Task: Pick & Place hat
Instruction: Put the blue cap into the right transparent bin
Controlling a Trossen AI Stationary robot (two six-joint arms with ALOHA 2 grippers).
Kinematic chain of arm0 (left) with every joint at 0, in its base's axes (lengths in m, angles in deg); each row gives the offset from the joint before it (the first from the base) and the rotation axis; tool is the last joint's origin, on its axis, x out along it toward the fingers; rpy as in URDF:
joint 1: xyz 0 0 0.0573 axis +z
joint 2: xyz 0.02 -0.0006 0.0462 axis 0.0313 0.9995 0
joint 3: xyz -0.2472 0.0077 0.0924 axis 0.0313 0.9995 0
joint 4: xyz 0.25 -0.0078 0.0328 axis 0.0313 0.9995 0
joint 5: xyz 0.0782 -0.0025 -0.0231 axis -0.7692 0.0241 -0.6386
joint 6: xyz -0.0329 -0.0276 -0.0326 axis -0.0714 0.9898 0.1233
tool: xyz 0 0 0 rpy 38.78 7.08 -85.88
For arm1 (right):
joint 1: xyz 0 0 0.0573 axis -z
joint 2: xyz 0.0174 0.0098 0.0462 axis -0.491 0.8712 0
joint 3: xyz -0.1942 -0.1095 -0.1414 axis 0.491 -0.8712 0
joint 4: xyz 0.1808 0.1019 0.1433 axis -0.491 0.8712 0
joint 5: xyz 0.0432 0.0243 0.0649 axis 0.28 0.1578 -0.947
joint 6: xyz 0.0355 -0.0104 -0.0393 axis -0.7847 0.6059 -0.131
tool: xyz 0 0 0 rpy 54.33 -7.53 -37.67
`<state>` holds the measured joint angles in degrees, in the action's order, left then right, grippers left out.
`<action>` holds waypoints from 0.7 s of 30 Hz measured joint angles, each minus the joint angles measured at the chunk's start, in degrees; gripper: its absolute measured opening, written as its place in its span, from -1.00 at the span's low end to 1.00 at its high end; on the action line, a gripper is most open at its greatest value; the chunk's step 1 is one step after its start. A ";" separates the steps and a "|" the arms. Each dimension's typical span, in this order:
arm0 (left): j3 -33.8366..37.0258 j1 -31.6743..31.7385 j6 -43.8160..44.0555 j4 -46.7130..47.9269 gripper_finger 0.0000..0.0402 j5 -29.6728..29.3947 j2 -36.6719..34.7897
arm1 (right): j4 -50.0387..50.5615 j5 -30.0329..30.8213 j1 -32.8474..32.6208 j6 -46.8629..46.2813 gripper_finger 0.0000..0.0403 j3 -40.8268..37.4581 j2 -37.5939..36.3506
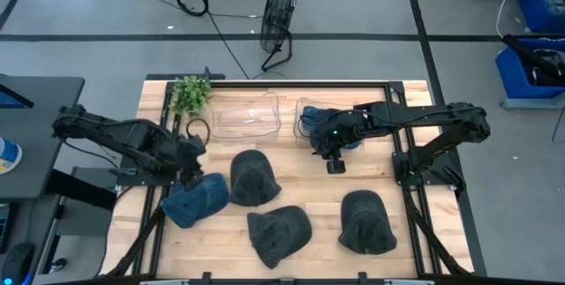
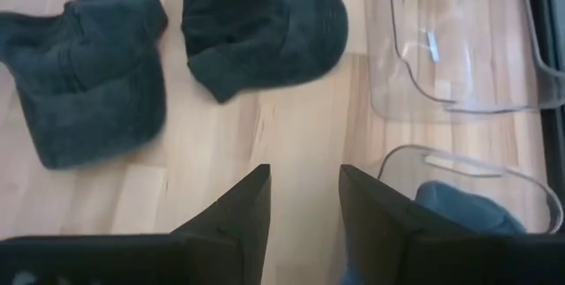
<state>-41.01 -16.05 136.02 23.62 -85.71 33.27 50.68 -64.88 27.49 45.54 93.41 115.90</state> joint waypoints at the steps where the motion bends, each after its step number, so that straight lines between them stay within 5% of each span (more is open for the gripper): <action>1: 0.00 -0.54 0.51 1.02 -0.38 1.79 0.96 | -0.52 0.00 0.00 0.01 -0.30 0.00 0.00; 7: 0.00 -3.54 4.09 1.46 -0.38 14.54 6.52 | -1.35 0.00 0.02 0.90 -0.30 0.00 0.00; 15: 1.68 -9.41 7.63 10.01 -0.38 11.70 15.78 | -1.39 -0.02 0.02 1.54 -0.30 0.00 0.01; 21: 3.23 -11.74 9.06 7.54 -0.37 11.46 20.14 | -1.38 -0.02 0.03 1.54 -0.30 0.00 0.09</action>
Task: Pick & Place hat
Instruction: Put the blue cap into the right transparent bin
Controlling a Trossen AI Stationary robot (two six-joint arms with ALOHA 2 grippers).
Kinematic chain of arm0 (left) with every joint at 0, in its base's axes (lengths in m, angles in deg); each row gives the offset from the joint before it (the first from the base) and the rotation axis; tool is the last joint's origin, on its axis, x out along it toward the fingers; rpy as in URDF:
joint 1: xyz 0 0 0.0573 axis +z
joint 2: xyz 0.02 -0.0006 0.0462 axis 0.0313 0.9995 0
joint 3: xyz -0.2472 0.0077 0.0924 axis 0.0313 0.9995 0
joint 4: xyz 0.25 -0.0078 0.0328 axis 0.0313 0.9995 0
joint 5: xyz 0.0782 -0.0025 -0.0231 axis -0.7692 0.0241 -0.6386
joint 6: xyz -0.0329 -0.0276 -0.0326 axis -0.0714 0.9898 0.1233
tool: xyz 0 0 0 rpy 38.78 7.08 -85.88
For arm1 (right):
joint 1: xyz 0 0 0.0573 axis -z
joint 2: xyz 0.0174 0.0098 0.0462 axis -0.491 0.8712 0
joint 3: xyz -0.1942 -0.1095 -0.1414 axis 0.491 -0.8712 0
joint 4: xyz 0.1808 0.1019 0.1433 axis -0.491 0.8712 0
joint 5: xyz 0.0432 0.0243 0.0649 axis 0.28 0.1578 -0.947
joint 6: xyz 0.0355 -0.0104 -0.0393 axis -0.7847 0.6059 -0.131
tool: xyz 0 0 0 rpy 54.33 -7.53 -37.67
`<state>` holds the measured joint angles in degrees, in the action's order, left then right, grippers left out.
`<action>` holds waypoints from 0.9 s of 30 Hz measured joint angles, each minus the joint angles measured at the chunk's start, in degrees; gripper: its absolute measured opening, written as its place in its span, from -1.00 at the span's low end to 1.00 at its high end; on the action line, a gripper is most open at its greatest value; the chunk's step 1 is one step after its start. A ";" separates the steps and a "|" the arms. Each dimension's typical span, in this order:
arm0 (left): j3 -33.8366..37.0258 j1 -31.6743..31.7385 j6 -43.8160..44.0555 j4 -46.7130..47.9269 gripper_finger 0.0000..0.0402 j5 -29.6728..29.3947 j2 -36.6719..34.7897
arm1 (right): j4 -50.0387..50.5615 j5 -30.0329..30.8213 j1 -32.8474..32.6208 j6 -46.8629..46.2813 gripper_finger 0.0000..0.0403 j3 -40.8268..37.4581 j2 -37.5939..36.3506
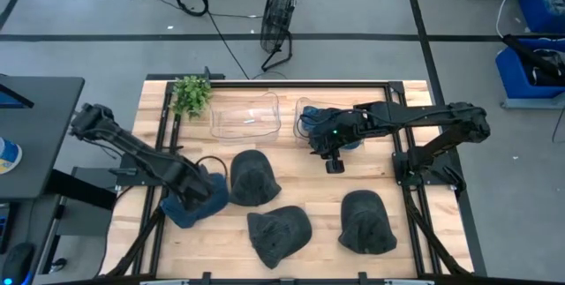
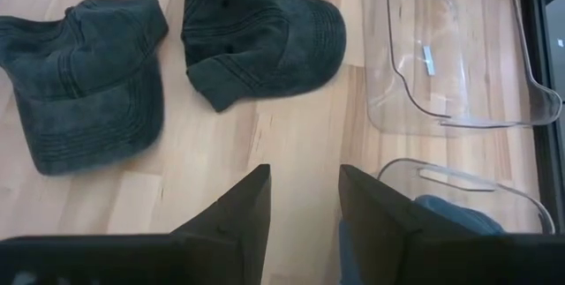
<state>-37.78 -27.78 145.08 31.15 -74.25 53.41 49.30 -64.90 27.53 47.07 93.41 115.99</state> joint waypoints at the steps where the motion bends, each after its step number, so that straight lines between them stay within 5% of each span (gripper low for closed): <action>1: 0.13 -0.23 0.10 -0.74 -0.37 0.32 0.59 | -0.01 0.00 0.00 0.00 -0.30 0.00 0.02; 9: 2.32 -1.31 1.94 -7.17 -0.37 4.40 3.07 | 0.00 0.00 0.01 0.00 -0.30 0.00 0.07; 16: 11.08 -1.44 7.53 -11.81 -0.37 7.01 2.99 | -0.31 -0.02 0.01 -0.02 -0.30 0.00 0.09; 27: 19.63 -1.52 5.56 -31.18 -0.38 -0.90 2.81 | -2.14 -0.02 0.01 0.00 -0.30 0.00 0.09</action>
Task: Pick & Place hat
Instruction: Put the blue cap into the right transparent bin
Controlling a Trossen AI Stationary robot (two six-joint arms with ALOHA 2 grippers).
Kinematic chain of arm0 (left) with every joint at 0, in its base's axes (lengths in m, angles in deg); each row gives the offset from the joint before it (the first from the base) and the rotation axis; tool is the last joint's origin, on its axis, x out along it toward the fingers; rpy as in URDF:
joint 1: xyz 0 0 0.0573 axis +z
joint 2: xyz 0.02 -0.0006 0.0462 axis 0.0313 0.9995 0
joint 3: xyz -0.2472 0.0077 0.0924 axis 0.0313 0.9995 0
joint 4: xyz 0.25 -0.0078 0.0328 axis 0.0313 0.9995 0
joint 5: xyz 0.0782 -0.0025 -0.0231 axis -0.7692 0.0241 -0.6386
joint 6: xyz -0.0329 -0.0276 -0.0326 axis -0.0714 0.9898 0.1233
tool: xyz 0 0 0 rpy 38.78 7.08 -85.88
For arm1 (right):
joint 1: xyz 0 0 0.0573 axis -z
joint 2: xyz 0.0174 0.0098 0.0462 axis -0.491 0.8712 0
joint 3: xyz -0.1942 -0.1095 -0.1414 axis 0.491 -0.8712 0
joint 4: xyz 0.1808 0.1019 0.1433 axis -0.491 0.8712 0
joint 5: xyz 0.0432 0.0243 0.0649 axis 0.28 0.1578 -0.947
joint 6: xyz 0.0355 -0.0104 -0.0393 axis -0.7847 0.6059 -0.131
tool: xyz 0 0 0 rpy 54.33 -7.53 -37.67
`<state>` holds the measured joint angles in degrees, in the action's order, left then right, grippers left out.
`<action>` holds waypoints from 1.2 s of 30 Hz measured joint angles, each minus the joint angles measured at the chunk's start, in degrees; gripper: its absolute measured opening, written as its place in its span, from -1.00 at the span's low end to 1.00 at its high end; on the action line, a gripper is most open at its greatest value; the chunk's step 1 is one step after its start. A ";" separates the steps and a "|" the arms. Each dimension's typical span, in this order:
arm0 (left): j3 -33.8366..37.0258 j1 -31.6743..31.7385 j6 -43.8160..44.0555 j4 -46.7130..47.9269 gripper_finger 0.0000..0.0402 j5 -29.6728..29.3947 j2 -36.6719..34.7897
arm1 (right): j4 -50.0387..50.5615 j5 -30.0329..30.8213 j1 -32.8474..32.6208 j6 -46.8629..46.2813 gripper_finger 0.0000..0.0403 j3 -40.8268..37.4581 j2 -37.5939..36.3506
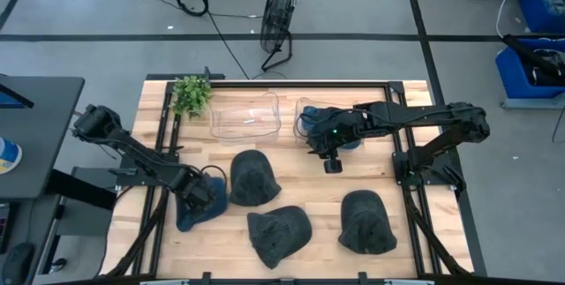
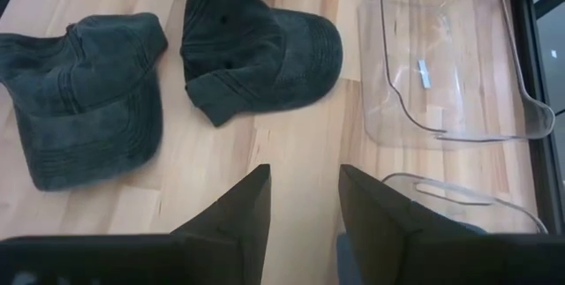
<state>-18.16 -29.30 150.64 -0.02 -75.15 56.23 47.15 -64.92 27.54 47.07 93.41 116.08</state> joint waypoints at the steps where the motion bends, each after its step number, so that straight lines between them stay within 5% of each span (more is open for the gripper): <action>1: -0.04 0.00 0.03 -0.38 -0.41 -0.94 0.00 | -0.05 0.00 0.00 0.00 -0.30 0.00 0.00; 8: -0.06 0.03 0.46 -0.69 -0.92 -2.72 0.00 | -0.08 0.00 0.00 0.00 -0.30 0.00 0.02; 24: -18.44 0.11 -11.59 6.02 -0.96 -20.79 0.22 | 0.01 0.00 0.00 0.00 -0.30 0.00 0.04; 36: -24.96 0.09 -19.82 5.33 -0.96 -32.88 0.20 | -0.07 0.00 0.00 0.16 -0.30 0.00 0.04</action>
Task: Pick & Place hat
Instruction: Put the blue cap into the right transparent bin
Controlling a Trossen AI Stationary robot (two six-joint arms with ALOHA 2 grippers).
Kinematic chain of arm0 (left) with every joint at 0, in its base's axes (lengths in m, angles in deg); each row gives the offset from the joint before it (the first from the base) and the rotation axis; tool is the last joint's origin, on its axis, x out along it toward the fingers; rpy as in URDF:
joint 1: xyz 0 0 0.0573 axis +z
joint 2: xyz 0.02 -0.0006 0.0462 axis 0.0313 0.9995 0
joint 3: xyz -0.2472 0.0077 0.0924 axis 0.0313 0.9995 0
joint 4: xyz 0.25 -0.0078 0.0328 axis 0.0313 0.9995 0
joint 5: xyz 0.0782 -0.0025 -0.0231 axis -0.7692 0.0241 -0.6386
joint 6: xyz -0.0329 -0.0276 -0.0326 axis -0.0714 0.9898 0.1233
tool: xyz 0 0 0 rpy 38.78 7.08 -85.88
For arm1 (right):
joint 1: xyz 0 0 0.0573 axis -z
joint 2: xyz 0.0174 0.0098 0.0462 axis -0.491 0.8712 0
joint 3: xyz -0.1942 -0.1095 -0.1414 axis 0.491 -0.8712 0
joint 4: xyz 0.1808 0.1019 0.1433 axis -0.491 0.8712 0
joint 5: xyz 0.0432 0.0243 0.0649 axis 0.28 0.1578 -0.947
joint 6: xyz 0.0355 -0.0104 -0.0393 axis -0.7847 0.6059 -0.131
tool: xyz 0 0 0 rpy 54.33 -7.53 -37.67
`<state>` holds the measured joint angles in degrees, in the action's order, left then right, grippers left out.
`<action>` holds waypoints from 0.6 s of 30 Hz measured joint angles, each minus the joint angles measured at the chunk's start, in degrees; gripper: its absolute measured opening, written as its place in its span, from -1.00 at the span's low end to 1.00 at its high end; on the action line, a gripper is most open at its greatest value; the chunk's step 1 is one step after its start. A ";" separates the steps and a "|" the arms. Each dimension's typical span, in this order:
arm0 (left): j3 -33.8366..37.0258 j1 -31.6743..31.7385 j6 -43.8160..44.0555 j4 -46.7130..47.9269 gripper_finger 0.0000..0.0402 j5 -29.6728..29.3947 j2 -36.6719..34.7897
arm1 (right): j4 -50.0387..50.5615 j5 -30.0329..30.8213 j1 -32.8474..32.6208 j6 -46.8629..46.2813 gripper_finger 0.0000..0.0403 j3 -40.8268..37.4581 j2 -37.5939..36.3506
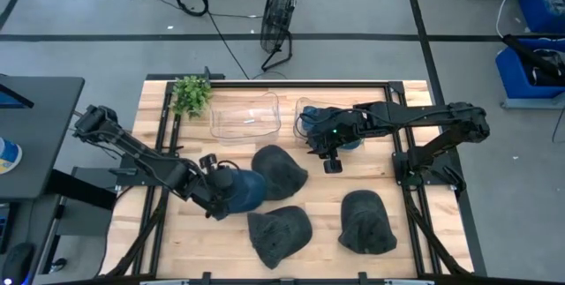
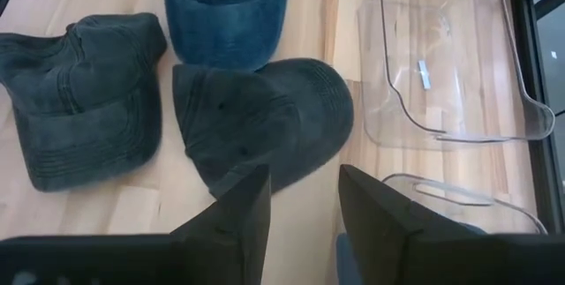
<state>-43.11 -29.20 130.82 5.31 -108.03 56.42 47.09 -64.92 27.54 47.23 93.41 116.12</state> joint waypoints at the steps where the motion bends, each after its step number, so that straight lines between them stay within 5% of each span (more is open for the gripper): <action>1: -0.70 0.02 -1.32 -0.16 -0.96 -1.55 0.00 | -0.26 0.00 0.00 0.01 -0.30 0.00 0.00; 10: -7.02 0.09 -17.33 -5.43 -0.95 -16.18 -0.06 | -15.34 -3.45 -0.02 3.72 -0.30 -4.66 0.00; 18: -7.75 4.40 -25.98 -10.92 -0.94 -15.10 -0.03 | -37.01 -3.50 -0.02 5.24 -0.30 -12.55 0.02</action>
<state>-50.87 -24.80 104.84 -5.61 -123.13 56.39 10.07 -68.42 27.52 52.48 80.85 116.14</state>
